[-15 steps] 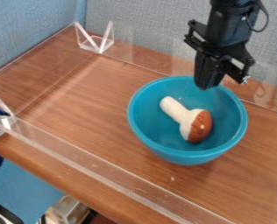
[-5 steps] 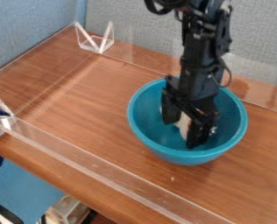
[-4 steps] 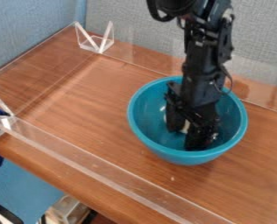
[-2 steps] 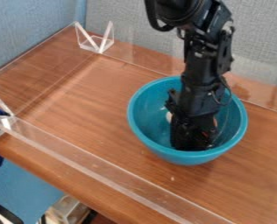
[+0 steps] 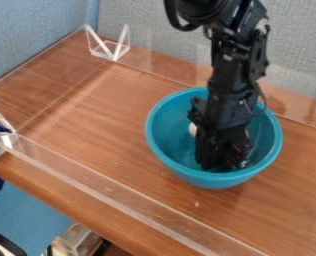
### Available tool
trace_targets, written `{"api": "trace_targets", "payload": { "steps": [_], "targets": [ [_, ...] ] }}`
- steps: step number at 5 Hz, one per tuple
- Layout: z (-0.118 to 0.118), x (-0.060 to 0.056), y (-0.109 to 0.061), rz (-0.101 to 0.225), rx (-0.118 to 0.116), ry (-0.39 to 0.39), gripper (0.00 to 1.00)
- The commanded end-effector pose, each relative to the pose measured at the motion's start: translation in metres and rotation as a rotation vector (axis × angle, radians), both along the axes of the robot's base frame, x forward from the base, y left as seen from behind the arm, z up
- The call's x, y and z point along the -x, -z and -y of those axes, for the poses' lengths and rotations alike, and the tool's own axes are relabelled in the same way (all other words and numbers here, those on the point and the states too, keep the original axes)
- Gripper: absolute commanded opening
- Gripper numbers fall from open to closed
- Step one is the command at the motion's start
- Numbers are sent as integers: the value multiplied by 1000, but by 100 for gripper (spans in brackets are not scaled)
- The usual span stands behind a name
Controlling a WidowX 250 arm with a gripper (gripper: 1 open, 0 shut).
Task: Remove the mushroom from inside the blue bowl and put it on the table
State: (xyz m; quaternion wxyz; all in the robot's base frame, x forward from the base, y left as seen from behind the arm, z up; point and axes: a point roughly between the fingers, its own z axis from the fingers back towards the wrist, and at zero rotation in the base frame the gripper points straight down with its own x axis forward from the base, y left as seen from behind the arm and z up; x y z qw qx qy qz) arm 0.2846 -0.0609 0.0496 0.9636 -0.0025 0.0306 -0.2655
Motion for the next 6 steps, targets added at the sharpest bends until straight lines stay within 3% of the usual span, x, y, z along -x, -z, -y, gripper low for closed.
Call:
{"api": "trace_targets", "payload": {
  "steps": [1,2,4,5,6],
  "targets": [
    [-2,-11,-35,127,2,-28,0],
    [-12,-13,-64,200,-16,-82,0],
    [-54,-5,-128,336,-41,-198,0],
    [-83,-6,-125,315,-55,-301,0],
    [-52,-17,-112,282,-53,-288,0]
  ]
}}
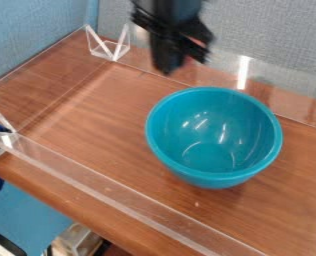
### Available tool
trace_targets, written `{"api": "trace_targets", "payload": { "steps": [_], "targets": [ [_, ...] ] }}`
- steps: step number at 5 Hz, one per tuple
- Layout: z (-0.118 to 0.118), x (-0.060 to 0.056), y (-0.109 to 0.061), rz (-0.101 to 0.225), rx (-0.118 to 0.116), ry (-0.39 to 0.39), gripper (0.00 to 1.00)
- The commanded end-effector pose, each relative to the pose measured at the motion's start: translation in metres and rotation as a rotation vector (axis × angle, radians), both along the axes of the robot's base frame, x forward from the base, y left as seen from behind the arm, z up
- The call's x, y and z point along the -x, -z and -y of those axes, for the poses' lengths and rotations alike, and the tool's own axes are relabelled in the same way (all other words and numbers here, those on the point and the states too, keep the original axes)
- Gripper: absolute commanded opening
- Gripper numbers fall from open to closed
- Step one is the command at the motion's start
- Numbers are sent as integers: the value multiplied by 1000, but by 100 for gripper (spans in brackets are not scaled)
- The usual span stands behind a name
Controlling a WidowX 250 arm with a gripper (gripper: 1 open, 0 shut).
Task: Remove the mushroom from inside the blue bowl and put it on the table
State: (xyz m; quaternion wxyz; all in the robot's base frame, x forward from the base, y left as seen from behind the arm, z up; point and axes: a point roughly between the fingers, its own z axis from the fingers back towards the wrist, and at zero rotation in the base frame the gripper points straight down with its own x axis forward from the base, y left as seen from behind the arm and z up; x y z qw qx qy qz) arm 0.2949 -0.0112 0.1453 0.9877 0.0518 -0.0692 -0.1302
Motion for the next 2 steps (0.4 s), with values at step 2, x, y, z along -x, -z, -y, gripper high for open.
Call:
{"api": "trace_targets", "payload": {
  "steps": [2],
  "targets": [
    [20,-11,12,-11,20,-56,0]
  ]
}}
